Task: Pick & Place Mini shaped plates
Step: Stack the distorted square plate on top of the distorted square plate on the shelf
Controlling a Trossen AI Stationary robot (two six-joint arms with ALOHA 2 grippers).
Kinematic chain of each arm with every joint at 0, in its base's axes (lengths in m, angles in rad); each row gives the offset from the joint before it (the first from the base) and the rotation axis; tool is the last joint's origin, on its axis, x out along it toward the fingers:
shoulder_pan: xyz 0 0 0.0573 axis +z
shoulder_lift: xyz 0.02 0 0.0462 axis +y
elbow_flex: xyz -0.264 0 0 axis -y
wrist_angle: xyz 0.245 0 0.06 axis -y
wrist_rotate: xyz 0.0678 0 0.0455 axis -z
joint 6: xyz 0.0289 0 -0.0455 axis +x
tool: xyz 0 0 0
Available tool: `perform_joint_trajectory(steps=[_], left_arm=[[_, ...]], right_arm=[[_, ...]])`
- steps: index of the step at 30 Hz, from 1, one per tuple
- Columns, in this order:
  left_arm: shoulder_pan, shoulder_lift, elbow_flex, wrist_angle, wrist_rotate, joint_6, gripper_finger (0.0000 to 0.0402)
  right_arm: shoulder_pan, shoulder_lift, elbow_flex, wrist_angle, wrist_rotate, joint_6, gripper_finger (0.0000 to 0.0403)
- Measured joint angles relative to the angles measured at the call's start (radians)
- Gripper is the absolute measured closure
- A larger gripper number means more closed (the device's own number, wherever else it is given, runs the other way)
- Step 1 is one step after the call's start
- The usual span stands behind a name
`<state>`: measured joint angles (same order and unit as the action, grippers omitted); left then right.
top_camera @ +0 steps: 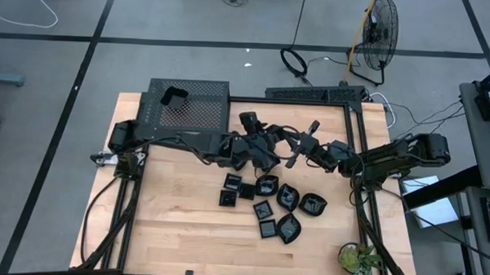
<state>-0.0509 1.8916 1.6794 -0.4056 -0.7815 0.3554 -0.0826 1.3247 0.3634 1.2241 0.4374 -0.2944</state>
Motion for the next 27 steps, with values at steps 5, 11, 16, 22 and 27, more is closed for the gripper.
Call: perform_joint_trajectory(steps=[5,11,16,22,27], left_arm=[[0.0,0.026,0.0,-0.019,0.001,-0.002,0.0158],[0.0,0.026,0.0,-0.013,-0.064,0.002,0.0158],[0.0,0.025,0.0,-0.024,-0.09,0.001,0.0158],[-0.002,0.026,0.0,-0.014,-0.092,0.005,0.0158],[0.0,0.026,0.0,-0.01,-0.092,0.008,0.0171]], right_arm=[[0.0,0.0,0.009,-0.006,-0.023,0.02,0.0401],[0.019,0.0,0.032,-0.049,-0.023,0.019,0.0401],[0.019,0.0,0.035,-0.056,-0.021,0.018,0.0401],[0.019,0.0,0.035,-0.058,-0.021,0.018,0.0401],[0.019,0.0,0.035,-0.06,-0.021,0.018,0.0401]])
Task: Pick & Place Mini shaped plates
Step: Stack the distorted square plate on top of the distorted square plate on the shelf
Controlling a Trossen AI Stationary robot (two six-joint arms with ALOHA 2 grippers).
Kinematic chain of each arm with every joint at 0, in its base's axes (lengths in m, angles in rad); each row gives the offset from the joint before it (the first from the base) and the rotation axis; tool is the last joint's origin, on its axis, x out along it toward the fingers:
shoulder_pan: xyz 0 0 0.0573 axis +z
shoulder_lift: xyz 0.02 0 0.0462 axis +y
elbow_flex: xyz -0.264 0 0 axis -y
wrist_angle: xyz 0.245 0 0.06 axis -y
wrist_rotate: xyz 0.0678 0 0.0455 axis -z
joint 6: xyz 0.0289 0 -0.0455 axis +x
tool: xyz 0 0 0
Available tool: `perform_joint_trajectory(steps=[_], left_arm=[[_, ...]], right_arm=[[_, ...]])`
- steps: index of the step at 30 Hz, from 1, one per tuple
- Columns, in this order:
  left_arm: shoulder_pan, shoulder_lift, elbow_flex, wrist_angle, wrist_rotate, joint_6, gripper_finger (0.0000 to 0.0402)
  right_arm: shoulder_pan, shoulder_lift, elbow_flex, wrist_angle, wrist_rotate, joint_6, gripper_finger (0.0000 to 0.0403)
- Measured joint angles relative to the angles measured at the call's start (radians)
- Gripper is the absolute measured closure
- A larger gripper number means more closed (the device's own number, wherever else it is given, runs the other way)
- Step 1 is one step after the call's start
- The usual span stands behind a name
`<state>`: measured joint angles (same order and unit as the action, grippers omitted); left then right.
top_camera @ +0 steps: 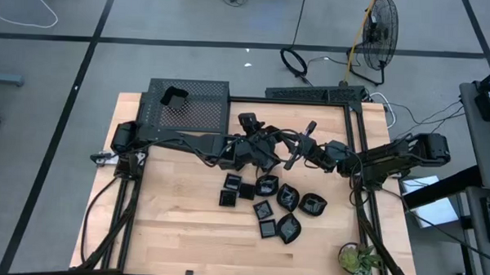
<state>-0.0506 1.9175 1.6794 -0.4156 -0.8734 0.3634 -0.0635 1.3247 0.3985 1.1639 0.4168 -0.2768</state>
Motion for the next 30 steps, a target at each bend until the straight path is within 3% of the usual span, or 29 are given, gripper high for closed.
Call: perform_joint_trajectory(steps=[16,21,30], left_arm=[[0.001,0.0,0.0,0.002,-0.005,-0.001,0.0392],[0.001,0.0,0.0,0.008,-0.003,0.022,0.0387],[-0.005,-0.058,-0.002,-0.021,-0.04,-0.041,0.0388]], right_arm=[[0.0,0.0,0.0,-0.01,-0.003,0.004,0.0399],[0.0,0.0,0.0,-0.03,-0.005,0.027,0.0363],[0.0,-0.006,-0.001,-0.05,-0.002,0.091,0.022]])
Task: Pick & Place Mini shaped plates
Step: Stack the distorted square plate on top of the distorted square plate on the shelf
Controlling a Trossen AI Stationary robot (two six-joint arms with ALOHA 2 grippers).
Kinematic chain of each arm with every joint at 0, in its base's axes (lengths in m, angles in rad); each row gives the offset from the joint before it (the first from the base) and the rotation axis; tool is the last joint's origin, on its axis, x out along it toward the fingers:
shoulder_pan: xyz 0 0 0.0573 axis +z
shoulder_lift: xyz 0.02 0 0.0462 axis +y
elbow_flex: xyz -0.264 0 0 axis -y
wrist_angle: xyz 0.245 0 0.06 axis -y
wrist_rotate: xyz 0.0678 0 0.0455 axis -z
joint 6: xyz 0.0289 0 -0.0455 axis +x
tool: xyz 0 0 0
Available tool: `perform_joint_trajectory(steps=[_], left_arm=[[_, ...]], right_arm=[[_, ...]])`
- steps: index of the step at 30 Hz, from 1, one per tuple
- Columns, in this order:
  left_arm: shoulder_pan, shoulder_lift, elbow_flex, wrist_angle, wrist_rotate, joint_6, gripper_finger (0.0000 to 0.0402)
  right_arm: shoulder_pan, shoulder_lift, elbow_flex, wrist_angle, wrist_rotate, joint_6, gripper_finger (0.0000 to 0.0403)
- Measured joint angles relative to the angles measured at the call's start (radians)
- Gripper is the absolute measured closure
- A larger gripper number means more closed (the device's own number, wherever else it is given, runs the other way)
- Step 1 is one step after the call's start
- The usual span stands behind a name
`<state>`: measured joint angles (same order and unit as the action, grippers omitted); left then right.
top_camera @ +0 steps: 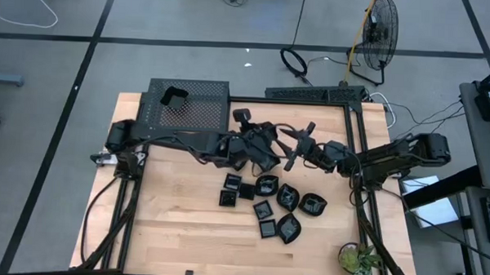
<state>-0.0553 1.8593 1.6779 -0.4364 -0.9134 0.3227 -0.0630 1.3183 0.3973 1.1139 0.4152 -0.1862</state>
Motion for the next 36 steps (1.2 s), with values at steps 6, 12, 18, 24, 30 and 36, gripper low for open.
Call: perform_joint_trajectory(steps=[6,12,18,24,30,36], left_arm=[[0.002,-0.1,0.0,-0.146,-0.009,-0.137,0.0395],[0.04,-0.209,0.0,-0.362,0.033,-0.322,0.0397],[0.166,-0.33,0.001,-0.563,0.121,-0.509,0.0395],[0.352,-0.491,-0.066,-0.607,0.193,-0.589,0.0394],[0.59,-0.67,-0.266,-0.583,0.385,-0.617,0.0394],[0.794,-0.8,-0.52,-0.411,0.571,-0.624,0.0395]], right_arm=[[0.04,-0.02,0.0,0.003,0.0,0.007,0.0158],[0.083,-0.031,0.0,0.011,0.0,-0.049,0.0149],[0.085,-0.031,0.0,0.01,0.002,-0.061,0.0161],[0.085,-0.031,0.0,0.009,0.002,-0.061,0.0167],[0.085,-0.031,0.0,0.005,0.002,-0.062,0.0168],[0.085,-0.031,0.0,0.011,0.002,-0.06,0.0169]])
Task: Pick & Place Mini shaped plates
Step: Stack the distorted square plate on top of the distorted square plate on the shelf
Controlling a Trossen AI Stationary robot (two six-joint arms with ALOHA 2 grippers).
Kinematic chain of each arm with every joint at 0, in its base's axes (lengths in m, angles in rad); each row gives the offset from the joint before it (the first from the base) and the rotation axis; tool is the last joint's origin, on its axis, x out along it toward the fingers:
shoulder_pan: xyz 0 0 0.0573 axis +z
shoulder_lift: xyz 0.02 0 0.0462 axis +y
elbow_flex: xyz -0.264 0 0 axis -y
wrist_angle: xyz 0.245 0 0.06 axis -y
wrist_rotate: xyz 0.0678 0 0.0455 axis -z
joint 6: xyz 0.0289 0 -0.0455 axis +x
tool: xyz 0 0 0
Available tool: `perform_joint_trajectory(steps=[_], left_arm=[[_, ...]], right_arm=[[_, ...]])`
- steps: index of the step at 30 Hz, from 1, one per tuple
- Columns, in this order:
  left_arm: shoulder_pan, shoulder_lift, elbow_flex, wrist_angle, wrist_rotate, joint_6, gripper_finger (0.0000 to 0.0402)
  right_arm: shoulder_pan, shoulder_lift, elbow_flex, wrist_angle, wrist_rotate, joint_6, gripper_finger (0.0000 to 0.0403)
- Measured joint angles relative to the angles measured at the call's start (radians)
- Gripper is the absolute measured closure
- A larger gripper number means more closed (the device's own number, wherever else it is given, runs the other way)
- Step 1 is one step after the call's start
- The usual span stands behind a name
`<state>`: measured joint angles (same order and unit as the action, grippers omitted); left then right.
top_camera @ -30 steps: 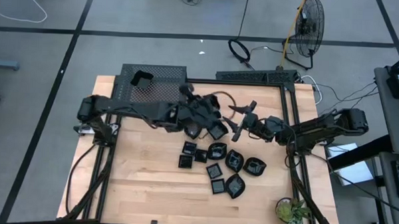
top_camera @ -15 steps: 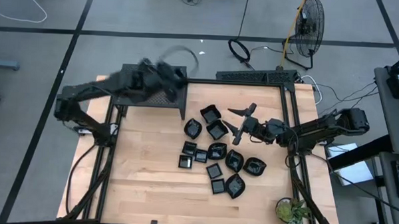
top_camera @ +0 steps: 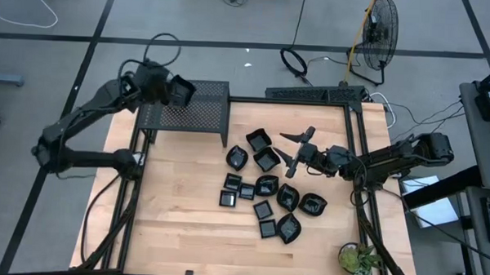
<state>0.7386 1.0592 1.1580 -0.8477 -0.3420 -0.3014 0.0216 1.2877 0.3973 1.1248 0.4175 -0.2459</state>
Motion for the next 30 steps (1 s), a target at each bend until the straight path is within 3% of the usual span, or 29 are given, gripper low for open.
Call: perform_joint_trajectory(steps=[6,14,30], left_arm=[[0.109,-0.031,-0.145,0.043,0.044,0.014,0.0396],[0.129,-0.032,-0.157,0.057,0.076,0.089,0.0396],[0.124,-0.034,-0.157,0.055,0.051,0.115,0.0299]], right_arm=[[0.0,0.0,0.0,0.0,0.0,0.014,0.0175],[-0.002,0.0,0.0,0.0,0.0,0.014,0.0175],[-0.002,0.0,0.0,0.0,0.0,0.017,0.0177]])
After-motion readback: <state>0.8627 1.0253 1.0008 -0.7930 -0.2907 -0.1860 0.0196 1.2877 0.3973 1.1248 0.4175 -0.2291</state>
